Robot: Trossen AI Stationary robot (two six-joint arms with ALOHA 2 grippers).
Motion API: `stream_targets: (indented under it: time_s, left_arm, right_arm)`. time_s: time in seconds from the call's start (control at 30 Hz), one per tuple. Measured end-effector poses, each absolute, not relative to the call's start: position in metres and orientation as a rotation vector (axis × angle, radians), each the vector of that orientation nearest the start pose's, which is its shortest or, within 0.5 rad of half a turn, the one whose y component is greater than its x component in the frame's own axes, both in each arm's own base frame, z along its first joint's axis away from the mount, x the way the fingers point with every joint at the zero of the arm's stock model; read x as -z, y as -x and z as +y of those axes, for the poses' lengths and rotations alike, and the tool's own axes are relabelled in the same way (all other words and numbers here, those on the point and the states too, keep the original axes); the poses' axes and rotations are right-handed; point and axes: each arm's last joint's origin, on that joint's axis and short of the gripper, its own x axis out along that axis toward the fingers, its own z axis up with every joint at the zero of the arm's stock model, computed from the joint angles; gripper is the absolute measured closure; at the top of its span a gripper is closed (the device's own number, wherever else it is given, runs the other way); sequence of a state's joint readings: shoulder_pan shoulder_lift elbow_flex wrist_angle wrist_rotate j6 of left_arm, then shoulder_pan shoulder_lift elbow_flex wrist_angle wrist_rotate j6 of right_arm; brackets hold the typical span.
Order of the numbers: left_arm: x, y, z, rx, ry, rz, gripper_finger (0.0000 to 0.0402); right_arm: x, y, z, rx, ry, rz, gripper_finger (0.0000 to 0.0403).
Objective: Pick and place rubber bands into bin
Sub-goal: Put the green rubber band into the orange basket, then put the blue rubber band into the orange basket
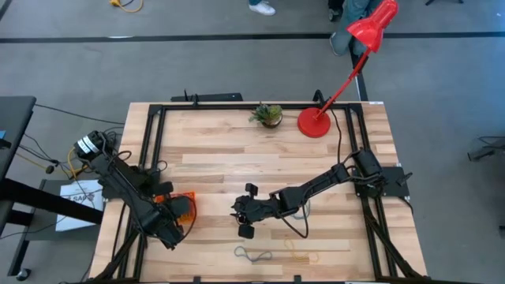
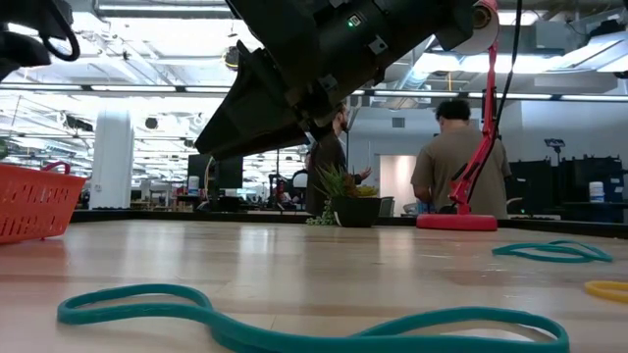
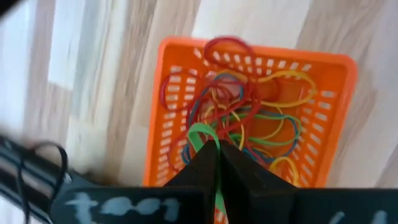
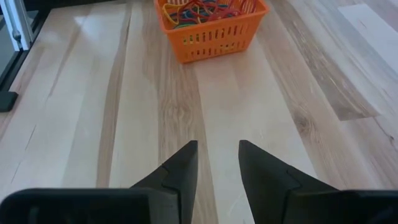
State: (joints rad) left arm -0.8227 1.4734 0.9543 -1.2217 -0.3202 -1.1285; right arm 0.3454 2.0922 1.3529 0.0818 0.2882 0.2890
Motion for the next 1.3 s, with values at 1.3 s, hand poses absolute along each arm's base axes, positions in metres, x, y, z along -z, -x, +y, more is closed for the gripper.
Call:
stream_targets:
  time_s: [1.3]
  left_arm:
    - [-0.192, -0.184, -0.147, -0.276, -0.258, 1.205, 0.0243]
  right_arm:
    - [-0.183, -0.395, 0.140, 0.112, -0.111, 0.853, 0.0291]
